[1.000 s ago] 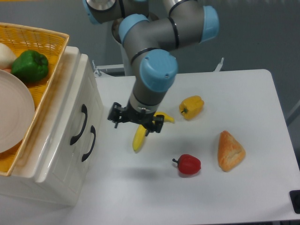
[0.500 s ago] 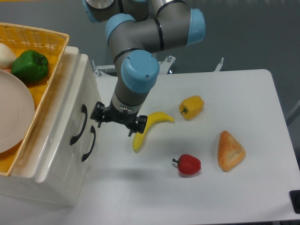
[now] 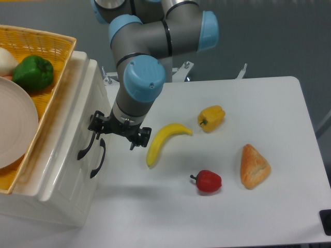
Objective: Slide the top white drawer open
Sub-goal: 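Hook the gripper fingers onto the black handle of the upper drawer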
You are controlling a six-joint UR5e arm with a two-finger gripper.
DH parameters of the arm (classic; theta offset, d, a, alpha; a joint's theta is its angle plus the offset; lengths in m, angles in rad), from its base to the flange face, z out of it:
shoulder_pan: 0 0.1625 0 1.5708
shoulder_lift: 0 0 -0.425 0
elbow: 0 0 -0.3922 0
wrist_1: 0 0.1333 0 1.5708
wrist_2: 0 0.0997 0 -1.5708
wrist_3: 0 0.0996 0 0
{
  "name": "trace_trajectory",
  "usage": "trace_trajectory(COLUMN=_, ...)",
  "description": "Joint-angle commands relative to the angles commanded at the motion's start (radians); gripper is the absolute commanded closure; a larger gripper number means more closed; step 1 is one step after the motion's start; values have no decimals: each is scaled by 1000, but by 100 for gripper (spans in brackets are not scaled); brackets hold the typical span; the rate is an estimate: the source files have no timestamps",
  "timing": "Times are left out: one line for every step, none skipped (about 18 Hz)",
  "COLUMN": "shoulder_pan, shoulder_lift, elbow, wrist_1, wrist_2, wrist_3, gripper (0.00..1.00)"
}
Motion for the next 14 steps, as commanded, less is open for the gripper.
trace_trajectory(shoulder_pan=0, shoulder_lift=0, elbow=0, wrist_1=0, wrist_2=0, wrist_3=0, gripper=0)
trace_trajectory(shoulder_pan=0, shoulder_lift=0, elbow=0, wrist_1=0, wrist_2=0, wrist_3=0, gripper=0)
trace_trajectory(shoulder_pan=-2, shoulder_lift=0, elbow=0, wrist_1=0, wrist_2=0, wrist_3=0, gripper=0)
trace_trajectory(shoulder_pan=-2, shoulder_lift=0, elbow=0, wrist_1=0, wrist_2=0, wrist_3=0, gripper=0)
trace_trajectory(shoulder_pan=-3, shoulder_lift=0, elbow=0, wrist_1=0, wrist_2=0, wrist_3=2, gripper=0)
trace_trajectory(shoulder_pan=-3, shoulder_lift=0, elbow=-2, wrist_1=0, wrist_2=-2, wrist_3=2, gripper=0)
trace_trajectory(shoulder_pan=-5, shoulder_lift=0, elbow=-2, wrist_1=0, wrist_2=-2, wrist_3=2, gripper=0)
trace_trajectory(shoulder_pan=-9, shoulder_lift=0, elbow=-2, wrist_1=0, wrist_2=-2, wrist_3=2, gripper=0)
trace_trajectory(shoulder_pan=-14, shoulder_lift=-2, elbow=-5, wrist_1=0, wrist_2=2, wrist_3=2, gripper=0)
trace_trajectory(shoulder_pan=-15, shoulder_lift=-2, elbow=-15, wrist_1=3, wrist_2=2, wrist_3=2, gripper=0)
trace_trajectory(shoulder_pan=-15, shoulder_lift=0, elbow=-26, wrist_1=5, wrist_2=3, wrist_3=2, gripper=0)
trace_trajectory(shoulder_pan=-17, shoulder_lift=0, elbow=-31, wrist_1=6, wrist_2=3, wrist_3=2, gripper=0)
trace_trajectory(shoulder_pan=-17, shoulder_lift=0, elbow=-34, wrist_1=8, wrist_2=3, wrist_3=3, gripper=0)
trace_trajectory(shoulder_pan=-17, shoulder_lift=0, elbow=-34, wrist_1=8, wrist_2=3, wrist_3=2, gripper=0)
